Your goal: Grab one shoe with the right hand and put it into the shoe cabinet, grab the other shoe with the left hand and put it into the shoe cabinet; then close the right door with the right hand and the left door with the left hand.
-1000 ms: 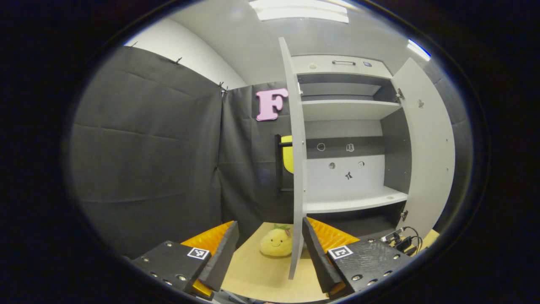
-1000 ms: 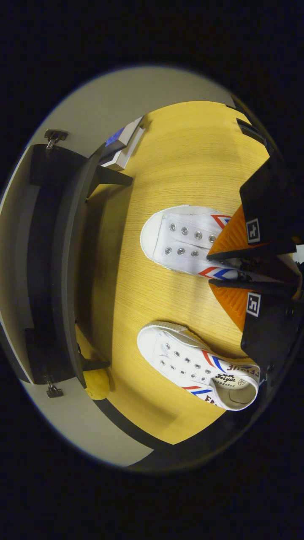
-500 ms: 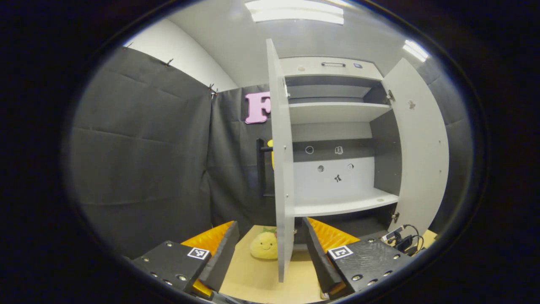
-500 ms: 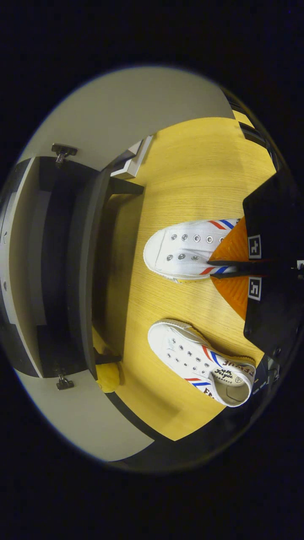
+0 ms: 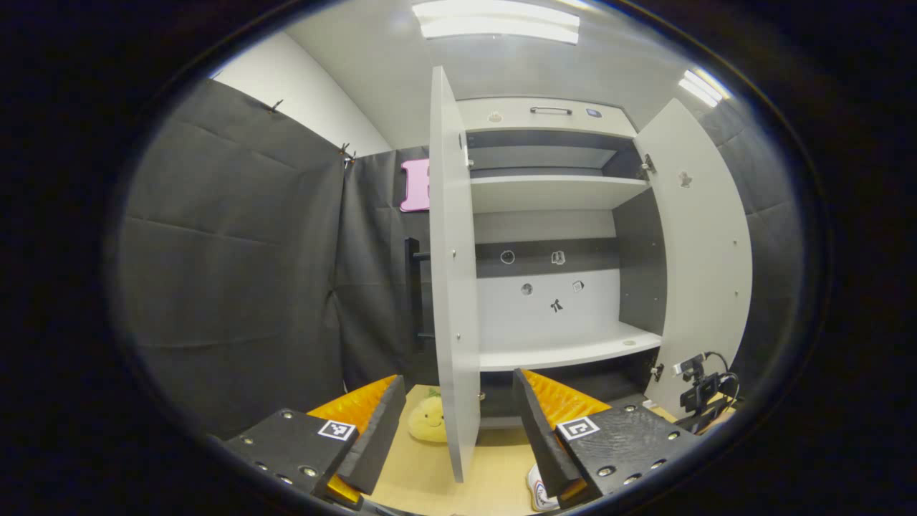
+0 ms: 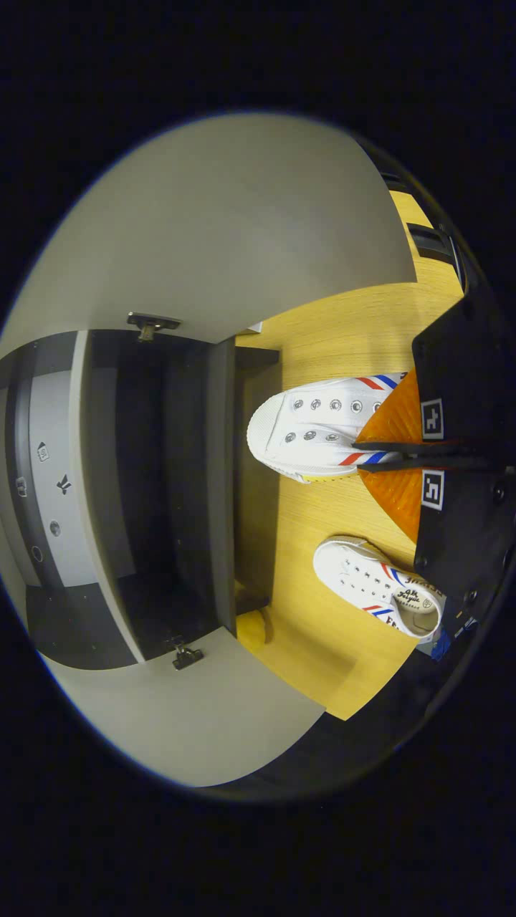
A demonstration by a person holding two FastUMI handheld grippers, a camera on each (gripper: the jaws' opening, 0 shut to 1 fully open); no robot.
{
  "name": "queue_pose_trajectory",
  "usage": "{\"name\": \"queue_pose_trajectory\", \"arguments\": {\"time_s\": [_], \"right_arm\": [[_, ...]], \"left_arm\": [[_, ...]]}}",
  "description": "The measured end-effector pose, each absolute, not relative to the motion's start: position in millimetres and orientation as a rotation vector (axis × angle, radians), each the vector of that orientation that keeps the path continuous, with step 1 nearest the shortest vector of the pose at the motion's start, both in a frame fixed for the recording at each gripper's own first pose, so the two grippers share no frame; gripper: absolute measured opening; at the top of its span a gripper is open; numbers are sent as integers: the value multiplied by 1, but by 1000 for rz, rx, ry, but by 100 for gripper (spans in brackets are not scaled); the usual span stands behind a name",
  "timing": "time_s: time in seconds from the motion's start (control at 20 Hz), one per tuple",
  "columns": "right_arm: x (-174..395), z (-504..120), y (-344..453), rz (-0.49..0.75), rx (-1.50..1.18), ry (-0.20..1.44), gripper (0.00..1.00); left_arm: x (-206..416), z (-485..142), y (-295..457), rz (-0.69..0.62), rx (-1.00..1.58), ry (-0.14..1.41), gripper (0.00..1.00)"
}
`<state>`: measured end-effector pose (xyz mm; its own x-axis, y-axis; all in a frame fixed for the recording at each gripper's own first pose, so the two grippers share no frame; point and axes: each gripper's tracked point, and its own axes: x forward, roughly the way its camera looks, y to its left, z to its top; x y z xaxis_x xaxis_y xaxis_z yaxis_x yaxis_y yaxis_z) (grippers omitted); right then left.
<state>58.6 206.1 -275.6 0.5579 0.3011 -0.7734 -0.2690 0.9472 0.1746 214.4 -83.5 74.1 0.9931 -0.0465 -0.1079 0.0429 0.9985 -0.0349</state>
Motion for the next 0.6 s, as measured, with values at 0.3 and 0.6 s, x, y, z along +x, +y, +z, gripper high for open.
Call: {"name": "queue_pose_trajectory", "arguments": {"time_s": [0.3,0.6], "right_arm": [[83,-203,214,368,61,786,1],[101,-143,225,408,41,657,2]], "left_arm": [[214,75,-84,-44,-43,102,84],[214,75,-79,-21,-45,102,84]]}}
